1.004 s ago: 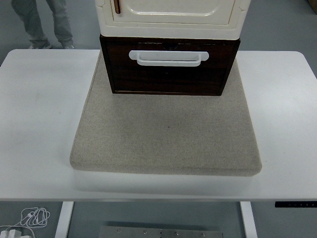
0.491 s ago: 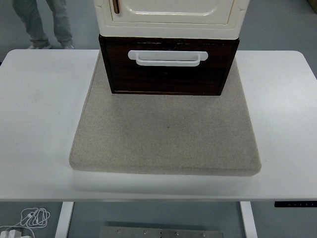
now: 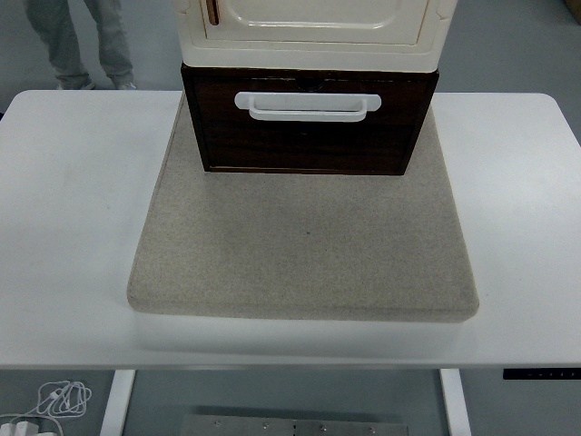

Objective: Open the drawer under the combination cabinet

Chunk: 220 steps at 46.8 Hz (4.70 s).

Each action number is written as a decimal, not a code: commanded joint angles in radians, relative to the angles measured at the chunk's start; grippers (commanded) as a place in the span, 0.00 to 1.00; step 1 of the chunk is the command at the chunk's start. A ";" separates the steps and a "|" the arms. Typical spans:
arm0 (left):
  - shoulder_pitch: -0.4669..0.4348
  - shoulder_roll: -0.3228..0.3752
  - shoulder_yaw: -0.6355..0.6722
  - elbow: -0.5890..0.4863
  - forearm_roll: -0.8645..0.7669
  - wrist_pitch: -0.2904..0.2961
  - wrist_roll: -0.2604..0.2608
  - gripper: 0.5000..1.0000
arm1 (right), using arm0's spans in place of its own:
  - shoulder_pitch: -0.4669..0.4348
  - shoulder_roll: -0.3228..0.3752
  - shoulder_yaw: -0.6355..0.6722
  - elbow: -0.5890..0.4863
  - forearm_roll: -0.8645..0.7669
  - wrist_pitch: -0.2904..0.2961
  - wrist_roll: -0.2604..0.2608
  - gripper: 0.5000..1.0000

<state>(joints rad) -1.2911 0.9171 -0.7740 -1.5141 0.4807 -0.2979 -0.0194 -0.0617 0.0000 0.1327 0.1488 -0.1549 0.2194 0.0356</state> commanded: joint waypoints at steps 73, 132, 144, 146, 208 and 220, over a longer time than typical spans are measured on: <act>-0.413 -0.403 0.680 0.301 -0.108 -0.139 0.616 1.00 | 0.000 0.000 -0.001 0.000 0.000 0.000 0.000 0.85; -0.415 -0.524 0.733 0.359 -0.097 -0.092 0.619 1.00 | 0.000 0.000 0.001 0.000 0.000 0.000 0.001 0.85; -0.413 -0.517 0.737 0.368 -0.097 -0.095 0.619 1.00 | 0.000 0.000 0.001 0.000 0.000 0.000 0.001 0.85; -0.412 -0.517 0.737 0.373 -0.096 -0.096 0.619 1.00 | 0.000 0.000 0.001 0.000 0.000 0.000 0.000 0.85; -0.425 -0.570 0.808 0.382 -0.066 -0.096 0.619 1.00 | 0.000 0.000 -0.001 0.000 0.000 0.000 0.001 0.85; -0.425 -0.570 0.809 0.382 -0.065 -0.098 0.619 1.00 | 0.000 0.000 0.001 0.000 0.000 0.000 0.001 0.85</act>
<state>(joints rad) -1.7160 0.3467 0.0352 -1.1319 0.4159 -0.3943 0.5996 -0.0613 0.0000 0.1334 0.1488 -0.1549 0.2194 0.0358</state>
